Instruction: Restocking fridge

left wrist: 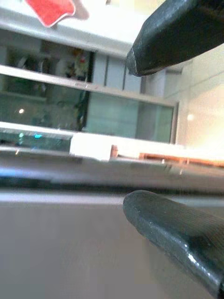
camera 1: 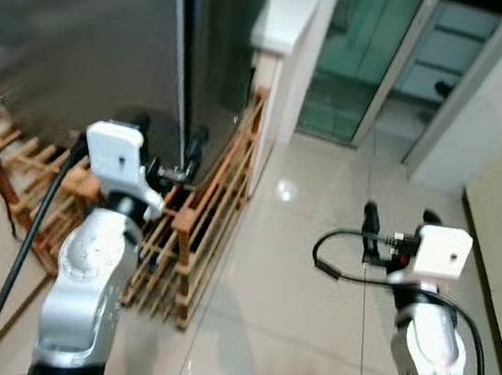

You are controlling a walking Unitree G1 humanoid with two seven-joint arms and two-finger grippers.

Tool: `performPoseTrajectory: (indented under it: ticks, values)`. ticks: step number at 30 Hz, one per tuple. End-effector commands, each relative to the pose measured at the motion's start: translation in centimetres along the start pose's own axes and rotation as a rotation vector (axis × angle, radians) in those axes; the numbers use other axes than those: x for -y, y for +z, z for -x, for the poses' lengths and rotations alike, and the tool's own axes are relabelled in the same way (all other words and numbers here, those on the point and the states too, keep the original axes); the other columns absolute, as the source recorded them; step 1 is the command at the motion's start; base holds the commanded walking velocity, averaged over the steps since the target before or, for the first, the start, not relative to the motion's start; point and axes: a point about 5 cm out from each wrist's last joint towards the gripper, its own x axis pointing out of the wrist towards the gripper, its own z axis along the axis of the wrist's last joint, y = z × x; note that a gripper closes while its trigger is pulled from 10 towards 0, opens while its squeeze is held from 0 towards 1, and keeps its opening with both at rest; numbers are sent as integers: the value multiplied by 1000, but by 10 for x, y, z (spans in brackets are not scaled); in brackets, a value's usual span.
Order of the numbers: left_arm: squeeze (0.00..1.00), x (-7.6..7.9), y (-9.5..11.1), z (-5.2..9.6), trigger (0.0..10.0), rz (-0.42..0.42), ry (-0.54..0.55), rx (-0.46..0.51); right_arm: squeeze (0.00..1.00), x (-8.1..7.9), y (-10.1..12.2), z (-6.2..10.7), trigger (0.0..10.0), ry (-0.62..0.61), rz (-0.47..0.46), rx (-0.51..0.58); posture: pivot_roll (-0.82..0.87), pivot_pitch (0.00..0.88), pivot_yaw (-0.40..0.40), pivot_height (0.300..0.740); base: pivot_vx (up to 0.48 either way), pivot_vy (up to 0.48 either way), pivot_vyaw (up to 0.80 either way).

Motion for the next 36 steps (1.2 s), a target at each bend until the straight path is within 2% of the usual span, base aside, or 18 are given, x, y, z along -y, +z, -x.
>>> performPoseTrajectory:
  ticks: [1, 3, 7, 13, 19, 21, 23, 28, 36]
  values:
    - [0, -3, -2, -3, 10000, 4, 23, -19, 0, -5, 4, -7, 10000, 28, 1, 16, -19, 0, -24, 740, 480, 0, 0]
    - [0, -3, -2, -5, 10000, 9, 25, -22, 0, -6, 4, -8, 10000, 30, 1, 16, -20, 0, -24, 740, 480, 0, 0]
    - [0, -10, 0, -10, 10000, 52, 101, -12, 0, -6, 2, -12, 10000, 39, 6, 13, -26, 0, -20, 740, 480, 0, 0]
    - [0, -25, -1, -11, 10000, 64, 239, -18, 0, -9, -3, -11, 10000, 55, 5, -2, -28, 0, -17, 740, 0, 0, 0]
    - [0, -36, 1, -11, 10000, 35, 305, -25, 0, -11, -6, -11, 10000, 61, 2, -9, -24, 0, -14, 740, 0, 0, 0]
    - [0, -33, 0, -13, 10000, 24, 288, -39, 0, -11, -7, -11, 10000, 64, 0, -11, -23, 0, -14, 740, 0, 0, 0]
    - [0, -20, -4, -19, 10000, 8, 211, -76, 0, -12, -7, -12, 10000, 68, -3, -12, -22, 0, -15, 740, 0, 0, 0]
    - [0, -5, -8, -32, 10000, -10, 89, -136, 0, -13, -9, -14, 10000, 69, -10, -16, -24, 0, -14, 740, 0, 0, 0]
    - [0, 1, -7, -46, 10000, -5, 25, -151, 0, -13, -13, -13, 10000, 65, -15, -27, -36, 0, -6, 740, 0, 0, 0]
